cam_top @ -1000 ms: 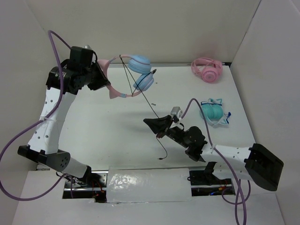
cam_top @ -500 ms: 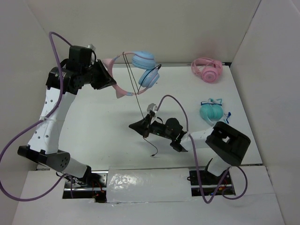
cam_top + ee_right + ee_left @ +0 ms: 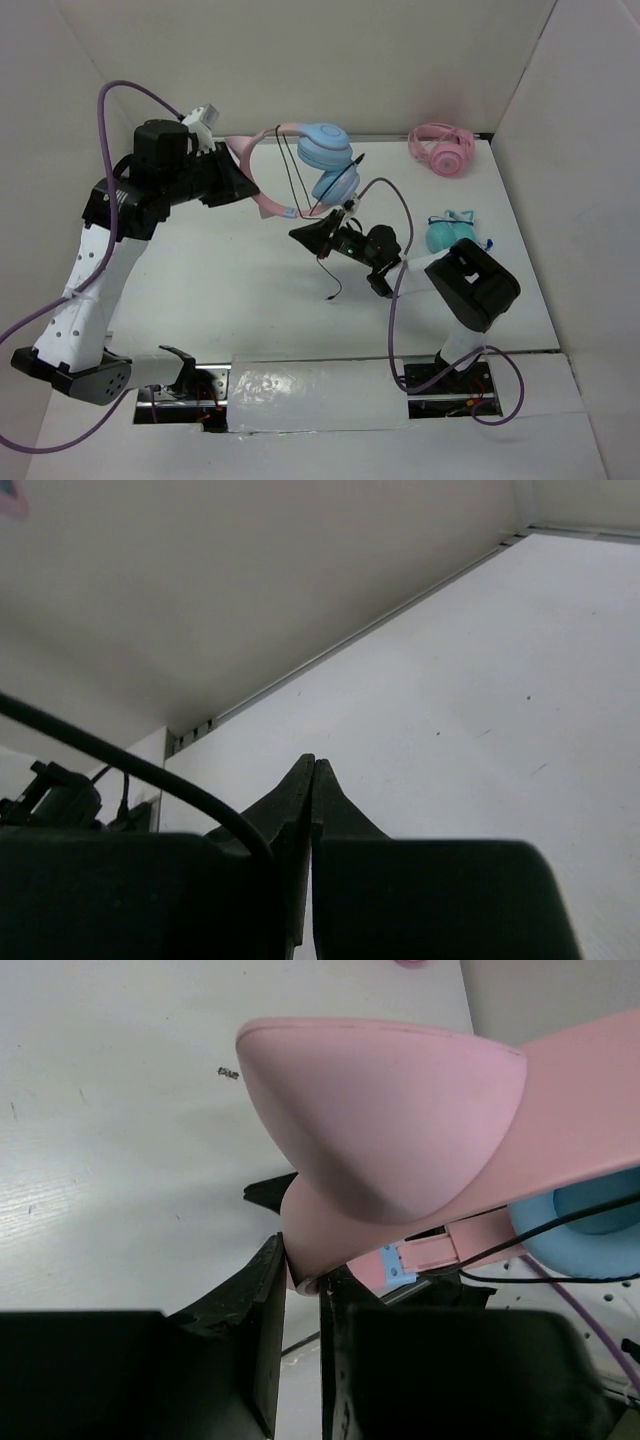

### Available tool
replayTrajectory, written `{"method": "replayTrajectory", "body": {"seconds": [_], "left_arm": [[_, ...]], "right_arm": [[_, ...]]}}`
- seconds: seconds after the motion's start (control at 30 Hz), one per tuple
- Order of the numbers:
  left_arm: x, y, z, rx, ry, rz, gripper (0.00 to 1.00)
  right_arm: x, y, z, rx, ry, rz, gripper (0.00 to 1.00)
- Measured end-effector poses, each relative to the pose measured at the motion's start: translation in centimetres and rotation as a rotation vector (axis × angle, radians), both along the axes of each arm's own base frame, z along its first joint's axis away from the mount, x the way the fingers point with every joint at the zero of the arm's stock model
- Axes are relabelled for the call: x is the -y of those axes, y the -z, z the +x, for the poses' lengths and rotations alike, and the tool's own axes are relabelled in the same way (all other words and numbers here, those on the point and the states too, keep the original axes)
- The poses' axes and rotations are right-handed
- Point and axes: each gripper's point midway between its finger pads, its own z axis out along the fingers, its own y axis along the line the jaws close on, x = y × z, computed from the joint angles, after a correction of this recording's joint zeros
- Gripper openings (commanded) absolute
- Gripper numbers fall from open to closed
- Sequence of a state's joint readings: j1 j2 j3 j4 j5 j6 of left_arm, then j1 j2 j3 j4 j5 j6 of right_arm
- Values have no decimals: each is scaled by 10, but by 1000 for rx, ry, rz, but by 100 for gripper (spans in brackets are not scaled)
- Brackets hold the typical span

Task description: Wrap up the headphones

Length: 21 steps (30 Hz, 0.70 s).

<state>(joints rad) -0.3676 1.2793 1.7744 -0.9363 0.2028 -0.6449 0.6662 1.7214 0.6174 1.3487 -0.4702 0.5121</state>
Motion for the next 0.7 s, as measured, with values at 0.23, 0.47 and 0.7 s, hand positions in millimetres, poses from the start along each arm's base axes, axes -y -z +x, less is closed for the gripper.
{"method": "replayTrajectory", "body": {"seconds": [0.23, 0.47, 0.7], "left_arm": [[23, 12, -13, 51, 119, 20, 0], [49, 9, -22, 127, 199, 28, 0], [65, 10, -28, 166, 227, 49, 0]], "right_arm": [[10, -26, 35, 48, 101, -6, 18], [30, -58, 58, 99, 169, 36, 30], [35, -83, 71, 116, 184, 82, 39]]}}
